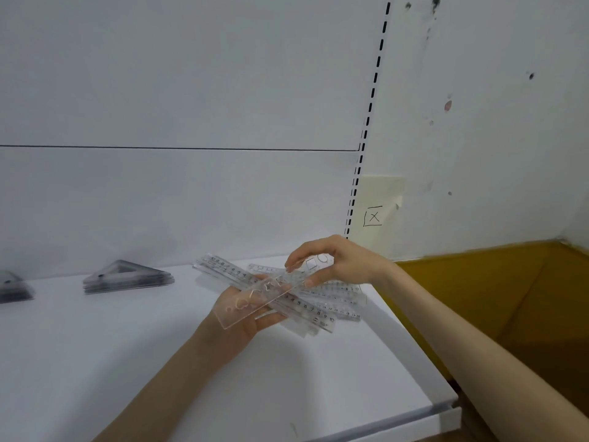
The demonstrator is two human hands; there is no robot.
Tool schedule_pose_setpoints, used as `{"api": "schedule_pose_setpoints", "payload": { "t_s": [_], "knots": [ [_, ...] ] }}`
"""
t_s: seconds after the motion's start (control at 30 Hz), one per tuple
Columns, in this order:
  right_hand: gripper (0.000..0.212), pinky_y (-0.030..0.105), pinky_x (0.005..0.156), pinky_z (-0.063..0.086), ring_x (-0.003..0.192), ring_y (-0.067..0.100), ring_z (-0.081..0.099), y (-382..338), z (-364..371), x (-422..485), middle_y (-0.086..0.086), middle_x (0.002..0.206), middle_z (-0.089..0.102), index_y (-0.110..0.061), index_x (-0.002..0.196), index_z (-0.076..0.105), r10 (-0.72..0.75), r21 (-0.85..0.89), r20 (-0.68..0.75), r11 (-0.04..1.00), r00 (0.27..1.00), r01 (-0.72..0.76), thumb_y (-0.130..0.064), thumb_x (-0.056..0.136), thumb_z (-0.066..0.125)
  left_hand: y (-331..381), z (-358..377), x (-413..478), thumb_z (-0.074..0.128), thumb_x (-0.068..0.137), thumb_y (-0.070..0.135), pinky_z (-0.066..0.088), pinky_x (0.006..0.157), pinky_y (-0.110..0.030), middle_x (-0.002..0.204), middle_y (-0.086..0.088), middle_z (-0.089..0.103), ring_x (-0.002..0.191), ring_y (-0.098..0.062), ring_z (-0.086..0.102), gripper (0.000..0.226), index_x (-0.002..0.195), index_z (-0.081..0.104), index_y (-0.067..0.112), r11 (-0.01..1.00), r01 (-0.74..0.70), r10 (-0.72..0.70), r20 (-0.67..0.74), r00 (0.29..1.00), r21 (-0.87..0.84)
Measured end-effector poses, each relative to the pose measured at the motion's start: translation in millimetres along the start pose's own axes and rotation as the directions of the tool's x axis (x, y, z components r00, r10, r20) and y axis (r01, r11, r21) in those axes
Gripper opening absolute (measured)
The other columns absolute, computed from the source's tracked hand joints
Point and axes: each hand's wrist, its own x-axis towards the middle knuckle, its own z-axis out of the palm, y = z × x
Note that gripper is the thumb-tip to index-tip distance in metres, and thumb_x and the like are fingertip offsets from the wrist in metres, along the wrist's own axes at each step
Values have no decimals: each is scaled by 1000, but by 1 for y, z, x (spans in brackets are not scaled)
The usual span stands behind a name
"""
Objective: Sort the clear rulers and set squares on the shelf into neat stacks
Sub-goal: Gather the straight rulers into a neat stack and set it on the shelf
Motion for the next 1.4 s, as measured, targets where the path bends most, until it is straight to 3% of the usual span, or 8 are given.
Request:
{"api": "schedule_pose_setpoints", "payload": {
  "t_s": [0.07,0.2,0.43,0.67,0.8,0.9,1.1,1.4],
  "knots": [
    [35,37,107,39,112,5,59,-1,-5,14,-11,114,68,-25,112,68,-20,-88,88,996,996,28,-11,81,75,1,4,-2,60,85,13,49,94,-51,129,-26,55,122,-38,53,31,111,65,-3,998,30,-24,111,994,-55],
    [36,39,110,37,122,2,52,-5,-1,35,-16,124,62,-30,120,64,-50,-123,144,990,988,68,-11,89,66,-1,5,-2,72,74,25,53,80,-49,119,-35,56,108,-51,57,61,118,53,-11,997,59,-59,-12,998,50],
    [19,19,82,48,100,4,65,-4,13,34,-7,102,71,-18,105,71,-55,5,-95,998,994,56,-16,98,53,4,12,-1,43,85,14,58,70,-38,105,-21,68,95,-34,68,24,101,59,6,1000,18,-14,-155,988,20],
    [13,38,87,51,90,8,65,-20,-2,33,-2,88,71,-16,92,65,45,1,-138,999,989,-45,-16,98,53,0,3,5,52,88,-3,56,84,-42,113,-24,63,108,-39,63,31,118,50,3,992,-124,126,-194,973,25],
    [11,27,71,47,75,11,59,-30,0,29,-2,77,68,-21,91,70,103,26,-154,995,983,-100,-18,94,60,-2,7,5,49,86,-7,58,75,-37,106,-23,65,99,-32,68,24,107,51,3,980,-184,195,-203,960,73],
    [12,14,58,41,62,3,52,-30,14,24,-9,67,64,-26,98,72,179,61,-117,983,977,-173,-20,92,63,-2,6,5,59,85,-4,54,88,-43,121,-31,59,114,-39,60,40,123,47,-10,972,-202,223,-182,958,123],
    [13,9,51,39,63,5,53,-29,39,11,-8,79,71,-28,97,77,265,68,-298,964,917,-256,-27,87,68,-2,6,4,46,94,-6,54,86,-40,123,-35,55,115,-44,57,36,129,41,-3,969,-218,238,-212,948,114],
    [25,24,74,49,85,7,62,-33,45,-2,-8,91,74,-35,100,74,181,-236,-289,938,940,-253,-50,83,68,-4,9,3,55,82,1,55,88,-42,119,-13,65,109,-36,63,21,102,57,9,963,-227,252,-185,950,147]
  ]
}}
